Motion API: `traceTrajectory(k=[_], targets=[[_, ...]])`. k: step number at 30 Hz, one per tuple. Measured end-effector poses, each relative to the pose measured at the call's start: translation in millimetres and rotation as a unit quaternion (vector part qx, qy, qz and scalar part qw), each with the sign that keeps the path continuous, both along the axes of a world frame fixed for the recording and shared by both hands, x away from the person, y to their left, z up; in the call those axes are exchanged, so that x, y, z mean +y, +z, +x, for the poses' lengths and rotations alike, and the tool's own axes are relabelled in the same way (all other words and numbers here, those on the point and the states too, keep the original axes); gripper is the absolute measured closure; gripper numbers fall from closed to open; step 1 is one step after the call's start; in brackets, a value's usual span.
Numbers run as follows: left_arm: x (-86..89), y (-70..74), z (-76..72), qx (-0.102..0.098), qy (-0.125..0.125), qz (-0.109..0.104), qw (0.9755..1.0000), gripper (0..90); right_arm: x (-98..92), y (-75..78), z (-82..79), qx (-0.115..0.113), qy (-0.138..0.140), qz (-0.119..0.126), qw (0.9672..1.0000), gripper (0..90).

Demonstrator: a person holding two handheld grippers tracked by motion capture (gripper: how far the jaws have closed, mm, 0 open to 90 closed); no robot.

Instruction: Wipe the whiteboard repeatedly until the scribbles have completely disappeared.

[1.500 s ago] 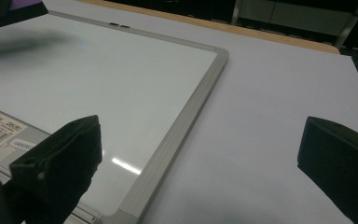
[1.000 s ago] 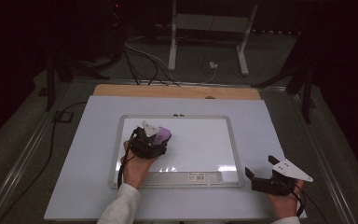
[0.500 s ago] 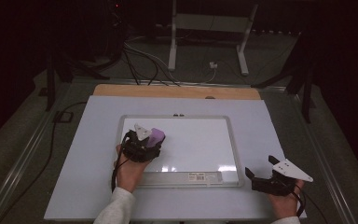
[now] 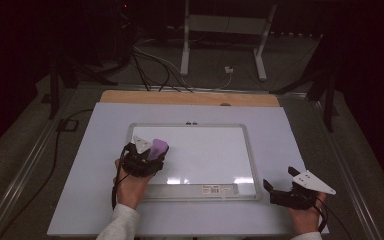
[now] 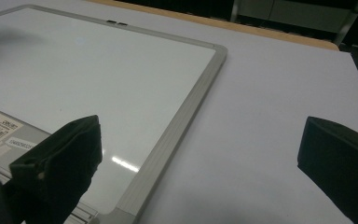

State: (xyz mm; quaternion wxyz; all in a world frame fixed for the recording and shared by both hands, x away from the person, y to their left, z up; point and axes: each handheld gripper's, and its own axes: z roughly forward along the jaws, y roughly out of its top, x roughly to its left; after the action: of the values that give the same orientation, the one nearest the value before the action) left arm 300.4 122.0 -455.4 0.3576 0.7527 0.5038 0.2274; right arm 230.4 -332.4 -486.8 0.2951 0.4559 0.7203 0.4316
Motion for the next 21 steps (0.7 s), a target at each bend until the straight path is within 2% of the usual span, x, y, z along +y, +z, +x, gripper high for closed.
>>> traceTrajectory(k=[17, 21], targets=[[13.5, -9.3, -6.7, 0.009, 0.029, -0.011, 0.9995, 41.4, 0.7, -0.4, 0.1, 0.002, 0.000, -0.001, 1.0000, 0.0], [16.4, -11.7, -9.2, 0.014, 0.033, -0.007, 0.9993, 41.4, 1.1, -0.3, -0.1, 0.002, 0.001, -0.002, 1.0000, 0.0]])
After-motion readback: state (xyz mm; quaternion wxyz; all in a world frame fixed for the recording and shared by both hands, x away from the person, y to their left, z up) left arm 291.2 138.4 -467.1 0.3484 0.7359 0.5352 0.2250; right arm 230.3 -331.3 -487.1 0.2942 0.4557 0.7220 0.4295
